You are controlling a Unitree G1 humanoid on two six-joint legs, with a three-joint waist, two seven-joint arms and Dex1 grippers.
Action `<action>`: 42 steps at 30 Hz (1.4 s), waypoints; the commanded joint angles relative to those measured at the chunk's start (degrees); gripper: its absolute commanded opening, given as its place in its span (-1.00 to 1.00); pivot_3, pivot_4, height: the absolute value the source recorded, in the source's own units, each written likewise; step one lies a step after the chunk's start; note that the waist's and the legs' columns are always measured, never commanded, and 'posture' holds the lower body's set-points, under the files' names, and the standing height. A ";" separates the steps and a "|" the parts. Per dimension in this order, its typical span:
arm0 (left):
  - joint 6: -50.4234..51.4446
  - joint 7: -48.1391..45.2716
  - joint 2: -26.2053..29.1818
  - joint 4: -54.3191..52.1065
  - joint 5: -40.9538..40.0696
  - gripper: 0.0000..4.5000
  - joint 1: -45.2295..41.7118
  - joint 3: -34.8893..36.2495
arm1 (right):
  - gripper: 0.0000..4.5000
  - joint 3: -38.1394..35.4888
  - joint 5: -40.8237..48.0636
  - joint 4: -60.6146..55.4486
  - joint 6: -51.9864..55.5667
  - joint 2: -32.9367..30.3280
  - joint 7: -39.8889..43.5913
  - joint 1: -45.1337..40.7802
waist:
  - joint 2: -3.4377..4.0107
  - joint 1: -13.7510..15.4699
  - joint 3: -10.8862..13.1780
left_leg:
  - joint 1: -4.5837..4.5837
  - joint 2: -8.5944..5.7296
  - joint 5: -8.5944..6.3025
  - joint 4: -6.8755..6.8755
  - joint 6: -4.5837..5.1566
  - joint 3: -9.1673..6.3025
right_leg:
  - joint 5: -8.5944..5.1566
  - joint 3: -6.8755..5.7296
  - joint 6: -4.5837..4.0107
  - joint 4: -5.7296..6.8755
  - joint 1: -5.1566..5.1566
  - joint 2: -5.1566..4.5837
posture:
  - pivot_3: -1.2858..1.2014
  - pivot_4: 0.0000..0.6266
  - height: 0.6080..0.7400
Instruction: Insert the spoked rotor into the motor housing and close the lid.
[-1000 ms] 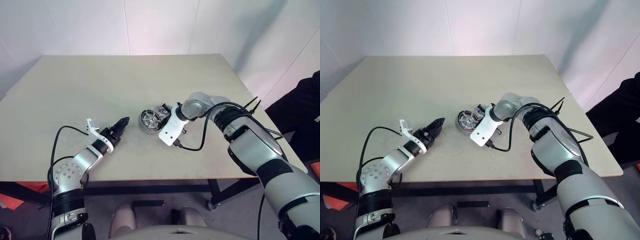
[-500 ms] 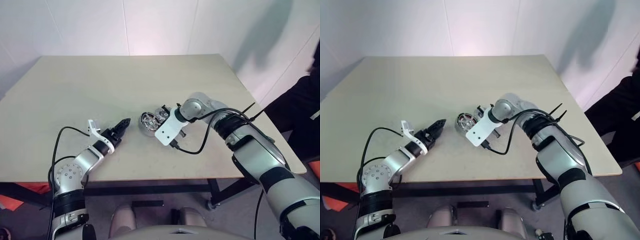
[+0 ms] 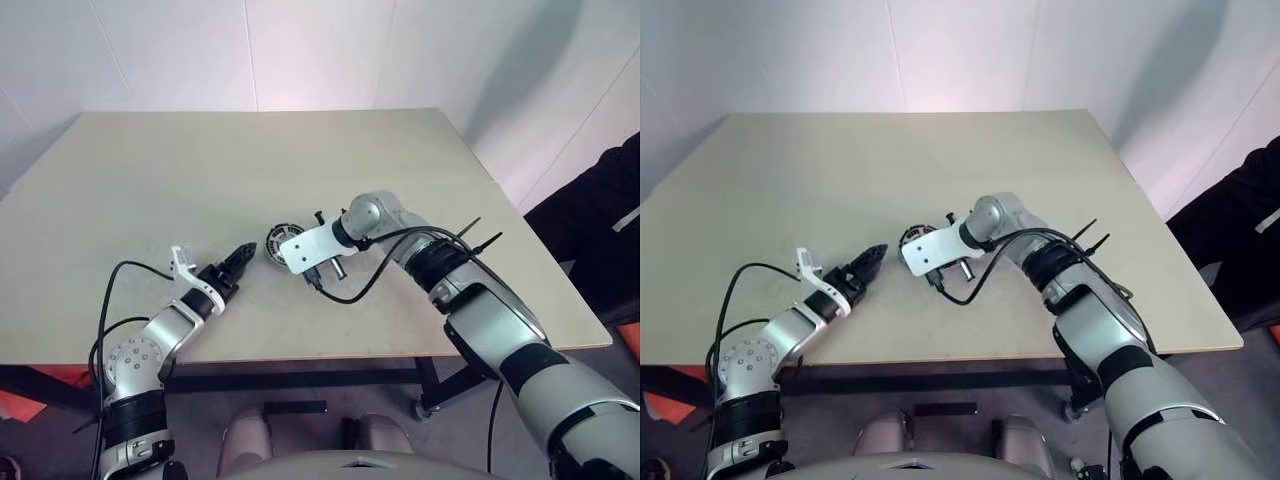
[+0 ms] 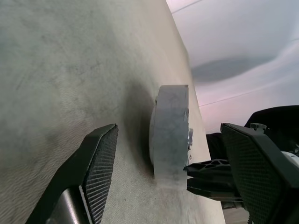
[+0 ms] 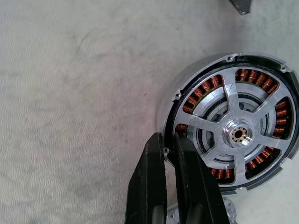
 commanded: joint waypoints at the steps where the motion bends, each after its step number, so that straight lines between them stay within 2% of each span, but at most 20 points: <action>1: -1.11 0.14 -0.46 -2.87 -1.29 0.65 0.46 0.39 | -0.69 -1.51 0.72 0.82 -0.20 1.05 -2.12 -3.02 | 0.00 0.01 0.00 | 0.01 0.00 0.00 0.00 0.00 0.00 | 0.00 0.00 0.00 0.00 0.00 0.00 | 0.03 -1.00 1.00; 2: -1.18 0.18 -0.50 -2.97 -1.32 0.65 0.61 0.42 | -0.60 -1.72 0.95 0.96 -0.22 1.15 -2.29 -3.05 | 0.00 0.03 0.00 | 0.01 0.00 0.00 0.00 -0.01 0.00 | 0.00 0.00 0.00 0.00 0.01 0.00 | 0.03 -1.00 1.00; 6: -1.28 0.07 -0.37 -2.58 -1.28 0.65 0.63 0.45 | 0.02 -3.81 3.94 -2.29 2.30 1.32 -0.83 -2.91 | 0.00 0.17 0.00 | 0.09 0.00 0.01 0.00 -0.01 -0.01 | 0.00 0.00 0.00 -0.01 0.10 -0.01 | 0.03 -1.00 1.00; 12: -0.74 -0.51 0.02 -0.28 -0.61 0.65 -1.63 -0.59 | 0.02 -7.71 8.71 -12.25 8.56 -2.11 2.95 -1.50 | 0.00 0.76 0.00 | 0.10 -0.01 0.01 0.00 -0.02 -0.04 | 0.00 0.00 0.01 -0.01 0.14 -0.01 | 0.03 -1.00 1.00; 15: -0.54 -1.54 0.43 1.58 0.17 0.65 -3.60 -1.41 | 0.02 -18.00 14.56 -14.83 27.38 0.57 -5.71 -1.09 | 0.00 1.29 0.00 | 0.22 -0.01 0.02 -0.01 -0.04 -0.04 | 0.00 0.01 0.01 0.00 0.23 -0.01 | 0.03 -1.00 1.00; 19: 0.64 -2.48 1.33 3.83 1.12 0.65 -5.67 -2.72 | 0.02 -35.32 24.60 -19.15 59.00 3.08 -17.29 1.23 | 0.00 1.91 0.00 | 0.60 -0.02 0.06 -0.13 -0.11 -0.05 | 0.00 0.02 0.01 -0.01 0.63 -0.01 | 0.03 -1.00 1.00; 21: 1.22 -2.90 1.93 4.63 1.30 0.65 -6.22 -3.09 | 0.02 -40.86 27.30 -22.97 68.36 3.40 -22.04 3.69 | 0.00 2.32 0.00 | 0.90 -0.02 0.06 -0.24 -0.11 -0.05 | -0.01 0.03 0.02 -0.13 0.94 -0.02 | 0.03 -1.00 1.00; 24: 3.11 -4.06 3.90 7.07 2.10 0.65 -7.91 -3.78 | 0.02 -65.37 31.92 -28.02 93.75 7.98 -31.66 3.55 | 0.06 3.10 0.03 | 0.91 -0.02 0.11 -0.31 -0.20 -0.04 | -0.01 0.05 0.03 -0.15 0.90 -0.02 | 0.03 -1.00 1.00; 26: 4.27 -5.12 5.37 8.90 3.00 0.65 -9.40 -4.31 | 0.02 -78.80 30.71 -32.12 103.43 11.53 -37.00 3.17 | 0.10 3.48 0.03 | 0.86 -0.06 0.30 -0.41 -0.51 -0.04 | 0.00 0.06 0.04 -0.07 0.76 -0.01 | 0.03 -1.00 1.00; 28: 4.90 -6.02 6.45 10.23 3.79 0.65 -10.67 -4.70 | 0.02 -85.29 30.53 -36.02 105.51 14.66 -41.54 4.44 | 0.11 3.52 0.03 | 0.90 -0.06 0.42 -0.60 -0.70 -0.02 | -0.01 0.06 0.06 -0.07 0.68 0.00 | 0.03 -1.00 1.00; 32: 5.93 -7.05 7.57 11.65 4.72 0.65 -12.13 -4.66 | 0.02 -91.22 33.02 -44.26 105.57 22.70 -48.44 7.85 | 0.19 3.55 0.01 | 1.03 -0.08 0.73 -1.14 -1.22 -0.01 | -0.15 0.06 0.32 -0.09 0.49 0.00 | 0.03 -1.00 1.00; 38: 7.38 -7.94 8.30 11.08 6.29 0.65 -11.73 -5.12 | 0.02 -92.96 35.73 -47.92 105.57 29.93 -56.30 13.22 | 0.45 4.41 0.00 | 0.88 -0.08 0.84 -1.28 -1.38 -0.03 | -0.10 0.09 0.62 -0.12 0.29 -0.02 | 0.03 -1.00 1.00; 42: 8.01 -7.89 8.38 10.13 6.39 0.65 -11.04 -4.28 | 0.02 -91.91 39.67 -48.14 105.57 30.29 -59.09 15.25 | 0.53 4.56 0.01 | 0.87 -0.08 0.84 -1.29 -1.38 -0.02 | -0.13 0.09 0.66 -0.12 0.28 -0.03 | 0.03 -1.00 1.00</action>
